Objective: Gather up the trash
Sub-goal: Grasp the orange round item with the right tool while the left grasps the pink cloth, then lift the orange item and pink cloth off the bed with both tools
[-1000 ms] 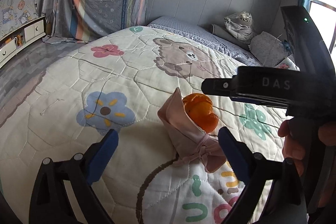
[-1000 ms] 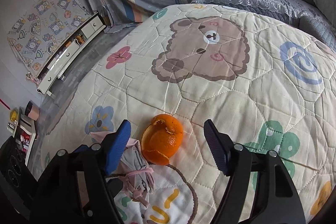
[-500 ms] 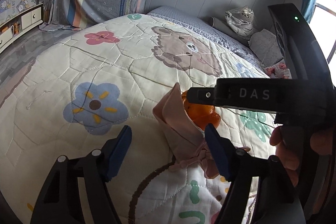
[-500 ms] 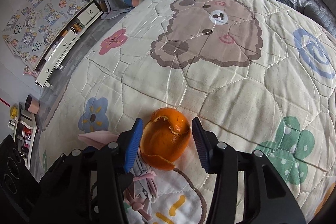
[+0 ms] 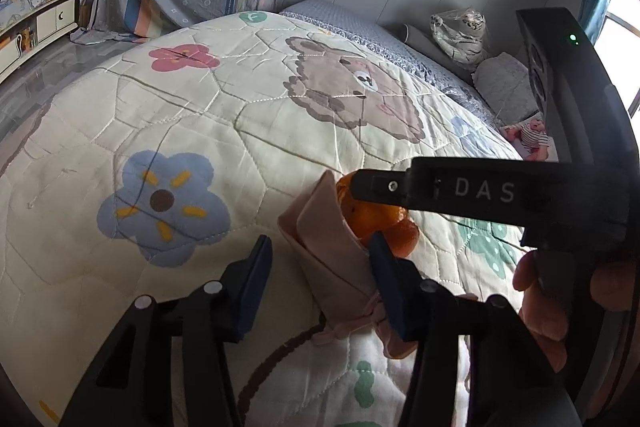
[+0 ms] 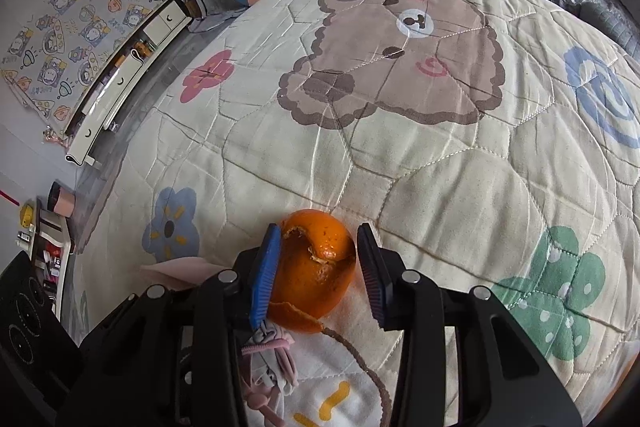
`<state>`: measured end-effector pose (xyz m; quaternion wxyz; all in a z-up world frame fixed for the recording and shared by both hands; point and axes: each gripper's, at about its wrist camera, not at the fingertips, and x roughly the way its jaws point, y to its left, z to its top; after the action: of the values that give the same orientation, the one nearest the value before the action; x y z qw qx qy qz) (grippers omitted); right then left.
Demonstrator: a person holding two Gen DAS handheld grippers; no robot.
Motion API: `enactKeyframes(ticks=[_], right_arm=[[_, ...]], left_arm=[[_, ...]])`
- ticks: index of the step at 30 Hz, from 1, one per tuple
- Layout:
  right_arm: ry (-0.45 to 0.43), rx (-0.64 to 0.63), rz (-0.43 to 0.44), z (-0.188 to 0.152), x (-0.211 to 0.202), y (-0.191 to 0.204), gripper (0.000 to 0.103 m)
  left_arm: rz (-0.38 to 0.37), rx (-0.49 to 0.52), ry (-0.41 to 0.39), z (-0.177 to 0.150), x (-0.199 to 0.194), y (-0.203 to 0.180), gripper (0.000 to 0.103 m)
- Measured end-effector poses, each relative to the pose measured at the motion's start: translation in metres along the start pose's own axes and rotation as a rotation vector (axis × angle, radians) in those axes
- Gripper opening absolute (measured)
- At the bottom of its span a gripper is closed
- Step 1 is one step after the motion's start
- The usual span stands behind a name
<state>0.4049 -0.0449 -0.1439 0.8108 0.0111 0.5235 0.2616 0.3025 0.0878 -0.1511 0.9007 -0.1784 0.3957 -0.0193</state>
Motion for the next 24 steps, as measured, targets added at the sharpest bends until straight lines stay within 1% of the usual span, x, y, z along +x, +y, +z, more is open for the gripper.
enactKeyframes(ticks=[3,5,7,10,12,16,20,24], right_arm=[[0.008,0.004,0.0,0.0,0.003,0.0,0.037],[0.013,0.001,-0.005,0.001,0.006,0.003,0.037],[0.013,0.003,-0.011,0.001,0.006,0.004,0.035],[0.006,0.007,-0.018,0.001,0.005,0.006,0.032],[0.002,0.01,-0.022,0.001,0.003,0.005,0.03],[-0.028,0.012,-0.032,0.001,-0.009,0.006,0.026],[-0.071,0.019,-0.03,0.0,-0.031,0.005,0.026],[-0.12,0.022,-0.032,-0.006,-0.059,0.001,0.026]], left_arm=[[-0.011,0.022,-0.003,-0.001,-0.001,-0.004,0.034],[0.0,0.037,-0.01,-0.002,-0.002,-0.007,0.026],[0.005,0.035,-0.015,-0.003,-0.004,-0.005,0.021],[-0.005,0.006,-0.014,-0.003,-0.009,0.002,0.016],[-0.004,0.0,-0.016,-0.002,-0.013,0.004,0.014],[0.009,0.018,-0.036,-0.002,-0.024,0.002,0.011],[0.009,0.038,-0.055,-0.002,-0.035,-0.002,0.009],[0.011,0.059,-0.093,0.0,-0.05,-0.008,0.009]])
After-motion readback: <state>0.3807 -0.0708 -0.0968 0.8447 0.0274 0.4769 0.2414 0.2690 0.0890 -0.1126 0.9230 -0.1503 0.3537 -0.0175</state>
